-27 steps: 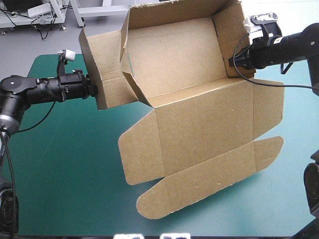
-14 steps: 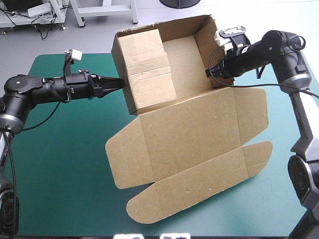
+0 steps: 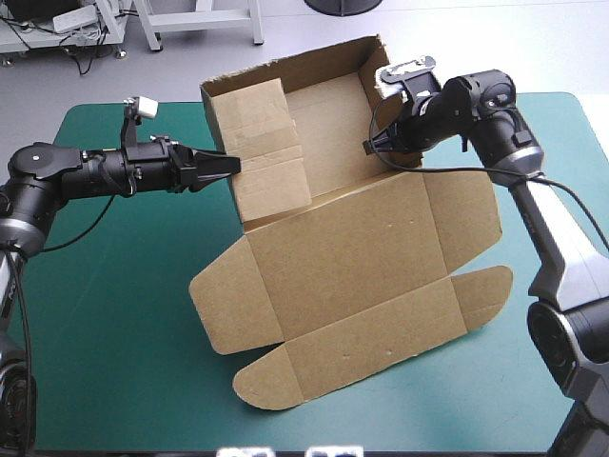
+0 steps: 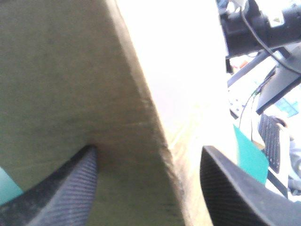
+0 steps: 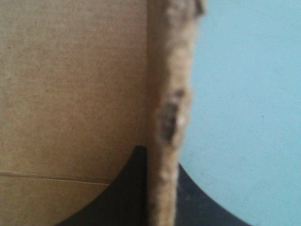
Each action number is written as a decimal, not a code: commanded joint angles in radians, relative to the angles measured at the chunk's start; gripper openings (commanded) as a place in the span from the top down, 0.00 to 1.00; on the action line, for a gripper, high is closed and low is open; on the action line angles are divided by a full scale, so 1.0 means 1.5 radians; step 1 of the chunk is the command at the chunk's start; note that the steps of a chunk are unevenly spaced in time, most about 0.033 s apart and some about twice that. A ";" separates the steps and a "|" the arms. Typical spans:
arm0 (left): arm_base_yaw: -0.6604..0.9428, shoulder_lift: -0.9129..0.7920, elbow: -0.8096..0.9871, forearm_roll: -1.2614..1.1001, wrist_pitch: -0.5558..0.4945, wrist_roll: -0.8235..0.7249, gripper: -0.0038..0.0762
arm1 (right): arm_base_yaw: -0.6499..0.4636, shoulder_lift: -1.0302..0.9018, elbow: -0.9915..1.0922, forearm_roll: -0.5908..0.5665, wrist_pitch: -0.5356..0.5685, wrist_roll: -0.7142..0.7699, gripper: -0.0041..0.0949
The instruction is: Fold the box
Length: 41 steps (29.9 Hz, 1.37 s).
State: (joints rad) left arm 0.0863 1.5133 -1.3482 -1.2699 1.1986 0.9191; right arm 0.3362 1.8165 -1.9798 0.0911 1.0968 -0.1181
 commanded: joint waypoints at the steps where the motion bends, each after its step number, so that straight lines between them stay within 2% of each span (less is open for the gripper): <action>1: -0.006 -0.026 -0.020 0.006 0.004 -0.030 0.38 | 0.019 -0.031 -0.021 0.028 -0.069 0.029 0.98; 10: -0.006 -0.027 -0.020 0.174 -0.087 -0.167 0.38 | 0.039 -0.010 -0.021 0.039 -0.094 0.067 0.98; 14: -0.017 -0.029 -0.020 0.200 -0.125 -0.229 0.38 | 0.059 0.004 -0.021 0.040 -0.105 0.079 0.98; 18: -0.055 -0.036 -0.020 0.248 -0.192 -0.295 0.38 | 0.075 0.017 -0.021 0.037 -0.121 0.097 0.98; 23: -0.120 -0.036 -0.020 0.422 -0.253 -0.430 0.39 | 0.089 0.029 -0.021 0.041 -0.128 0.097 0.98; 26: -0.157 -0.036 -0.020 0.519 -0.294 -0.511 0.46 | 0.091 0.030 -0.021 0.041 -0.117 0.097 0.98; 29: -0.187 -0.034 -0.020 0.567 -0.351 -0.554 0.59 | 0.092 0.030 -0.021 0.041 -0.112 0.097 0.98; 30: -0.197 -0.033 -0.020 0.575 -0.368 -0.563 0.68 | 0.093 0.030 -0.021 0.041 -0.111 0.097 0.98; 32: -0.204 -0.030 -0.020 0.578 -0.381 -0.565 0.78 | 0.093 0.030 -0.021 0.041 -0.108 0.097 0.98; 35: -0.204 -0.019 -0.020 0.582 -0.373 -0.565 0.95 | 0.093 0.036 -0.021 0.041 -0.093 0.102 0.98; 41: -0.204 0.023 -0.020 0.585 -0.324 -0.555 0.96 | 0.093 0.073 -0.021 0.036 -0.015 0.102 0.98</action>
State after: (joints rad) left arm -0.1919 1.5641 -1.3482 -0.2828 0.7161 0.0457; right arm 0.4544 1.9470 -1.9798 0.0380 1.0823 0.0590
